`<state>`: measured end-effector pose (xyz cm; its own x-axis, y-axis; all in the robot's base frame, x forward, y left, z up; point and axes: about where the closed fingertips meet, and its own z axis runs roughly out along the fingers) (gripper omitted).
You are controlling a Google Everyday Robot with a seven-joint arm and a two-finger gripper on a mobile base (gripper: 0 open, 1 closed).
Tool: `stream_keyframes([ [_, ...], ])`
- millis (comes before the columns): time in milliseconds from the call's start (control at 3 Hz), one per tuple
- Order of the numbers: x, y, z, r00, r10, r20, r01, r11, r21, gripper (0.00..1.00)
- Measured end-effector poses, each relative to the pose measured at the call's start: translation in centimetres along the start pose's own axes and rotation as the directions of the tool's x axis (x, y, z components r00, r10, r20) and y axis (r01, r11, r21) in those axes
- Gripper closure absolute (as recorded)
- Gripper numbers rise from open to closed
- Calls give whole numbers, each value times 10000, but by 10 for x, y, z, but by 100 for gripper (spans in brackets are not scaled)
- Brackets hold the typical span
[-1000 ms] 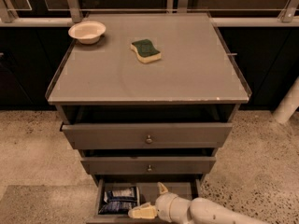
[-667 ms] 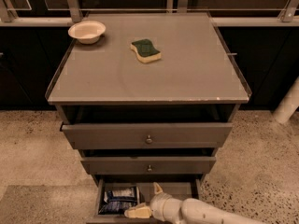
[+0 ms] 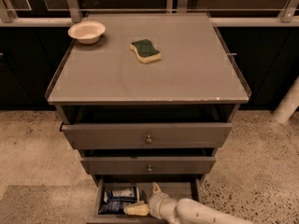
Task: Pick blue chip bag from bottom drawer and place on counter
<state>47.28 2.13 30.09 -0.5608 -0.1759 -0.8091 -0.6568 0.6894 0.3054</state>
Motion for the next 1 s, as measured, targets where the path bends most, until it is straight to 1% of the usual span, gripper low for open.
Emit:
stream_keyframes([
  [333,5,-2,25,9999,154,-31,-155,9996,-247,0],
  [667,-6,5,98,9994,-340,6,338,9944,-997,0],
  [1000,-8,4,101,9993,-363,17,363,9944,-988,0],
])
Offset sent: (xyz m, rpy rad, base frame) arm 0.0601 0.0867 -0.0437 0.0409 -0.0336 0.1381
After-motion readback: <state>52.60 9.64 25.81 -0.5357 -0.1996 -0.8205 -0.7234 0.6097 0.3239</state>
